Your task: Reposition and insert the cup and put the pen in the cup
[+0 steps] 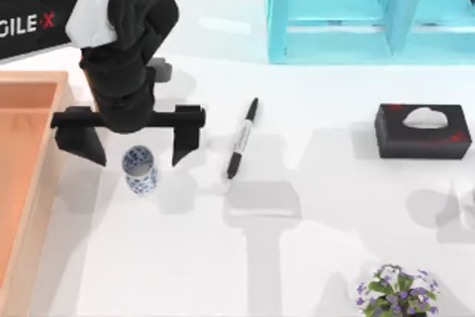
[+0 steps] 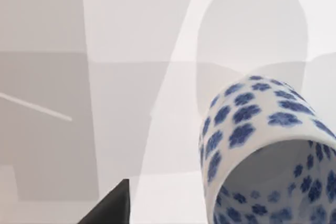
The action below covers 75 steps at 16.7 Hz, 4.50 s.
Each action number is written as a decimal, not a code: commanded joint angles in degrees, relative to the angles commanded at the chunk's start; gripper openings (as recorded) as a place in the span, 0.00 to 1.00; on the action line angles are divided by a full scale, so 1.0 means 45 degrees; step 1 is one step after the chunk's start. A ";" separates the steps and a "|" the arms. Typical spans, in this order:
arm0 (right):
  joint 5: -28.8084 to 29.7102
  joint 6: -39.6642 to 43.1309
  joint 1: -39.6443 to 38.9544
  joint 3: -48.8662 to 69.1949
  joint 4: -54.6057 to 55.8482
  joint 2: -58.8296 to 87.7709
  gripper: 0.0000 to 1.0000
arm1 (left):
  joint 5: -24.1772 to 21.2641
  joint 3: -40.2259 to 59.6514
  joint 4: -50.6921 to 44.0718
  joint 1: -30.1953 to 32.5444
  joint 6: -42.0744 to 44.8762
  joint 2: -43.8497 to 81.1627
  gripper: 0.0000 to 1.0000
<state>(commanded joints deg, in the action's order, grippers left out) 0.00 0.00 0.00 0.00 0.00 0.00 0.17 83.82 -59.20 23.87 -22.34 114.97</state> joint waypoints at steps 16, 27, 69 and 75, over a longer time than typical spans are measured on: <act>0.0000 0.0000 0.0000 0.0000 0.0000 0.0000 1.00 | -0.0003 0.7193 -0.7219 0.0070 -0.0083 0.0046 1.00; 0.0000 0.0000 0.0000 0.0000 0.0000 0.0000 1.00 | 0.0658 0.8615 -0.6710 0.1090 -0.0088 0.1492 1.00; 0.0000 0.0000 0.0000 0.0000 0.0000 0.0000 1.00 | 0.2191 0.7417 -0.0033 0.3160 0.0488 0.6903 0.00; 0.0000 0.0000 0.0000 0.0000 0.0000 0.0000 1.00 | 0.2191 0.7417 -0.0033 0.3160 0.0488 0.6903 0.00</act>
<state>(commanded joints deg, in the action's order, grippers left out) 0.00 0.00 0.00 0.00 0.00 0.00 10.02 117.20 -59.35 38.09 -20.15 146.03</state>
